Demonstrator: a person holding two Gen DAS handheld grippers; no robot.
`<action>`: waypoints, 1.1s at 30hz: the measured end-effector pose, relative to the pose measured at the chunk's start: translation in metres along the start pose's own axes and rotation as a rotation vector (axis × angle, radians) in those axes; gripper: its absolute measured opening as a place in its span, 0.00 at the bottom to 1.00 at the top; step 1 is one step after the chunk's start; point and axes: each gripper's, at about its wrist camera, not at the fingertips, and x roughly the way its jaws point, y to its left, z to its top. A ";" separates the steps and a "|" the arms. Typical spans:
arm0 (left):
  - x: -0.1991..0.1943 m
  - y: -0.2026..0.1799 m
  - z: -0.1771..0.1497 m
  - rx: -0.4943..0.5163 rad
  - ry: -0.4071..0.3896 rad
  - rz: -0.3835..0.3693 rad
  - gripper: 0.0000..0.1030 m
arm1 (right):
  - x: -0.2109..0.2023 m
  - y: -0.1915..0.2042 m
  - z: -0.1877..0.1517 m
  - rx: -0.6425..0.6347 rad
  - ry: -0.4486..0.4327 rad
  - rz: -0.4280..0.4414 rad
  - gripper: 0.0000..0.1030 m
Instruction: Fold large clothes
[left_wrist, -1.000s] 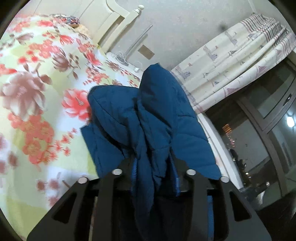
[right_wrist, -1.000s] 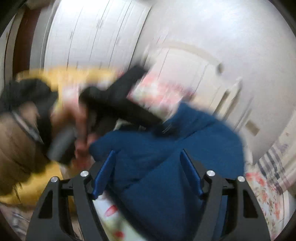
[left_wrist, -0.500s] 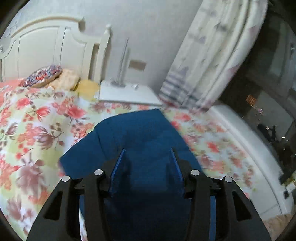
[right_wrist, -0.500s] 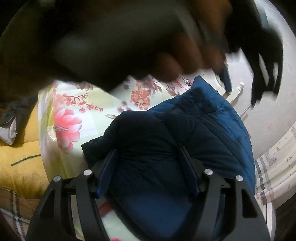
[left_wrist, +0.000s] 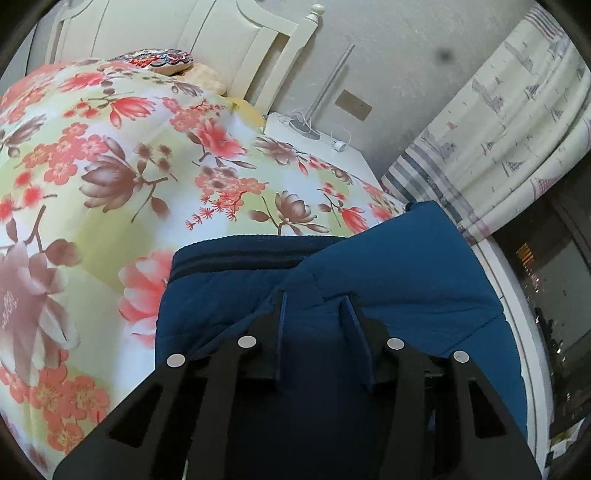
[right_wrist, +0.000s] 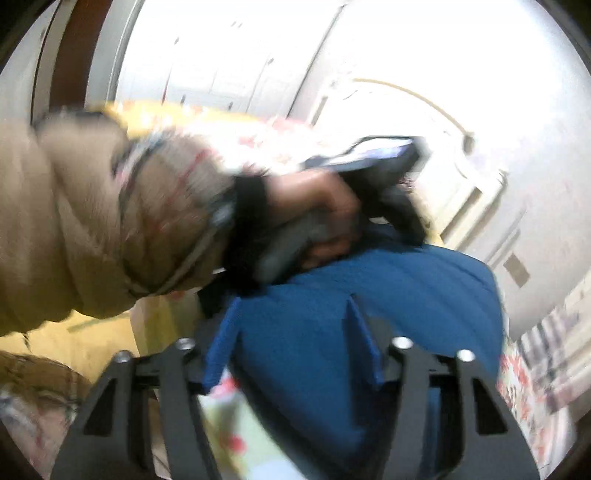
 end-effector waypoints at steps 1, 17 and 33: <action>-0.001 0.001 -0.001 -0.004 -0.007 0.005 0.47 | -0.009 -0.022 0.000 0.054 -0.027 -0.007 0.47; -0.005 0.013 -0.003 -0.067 -0.026 0.077 0.47 | 0.188 -0.237 0.003 0.423 0.323 0.018 0.47; -0.007 0.010 -0.005 -0.063 -0.030 0.101 0.47 | 0.204 -0.283 -0.015 0.540 0.265 0.137 0.28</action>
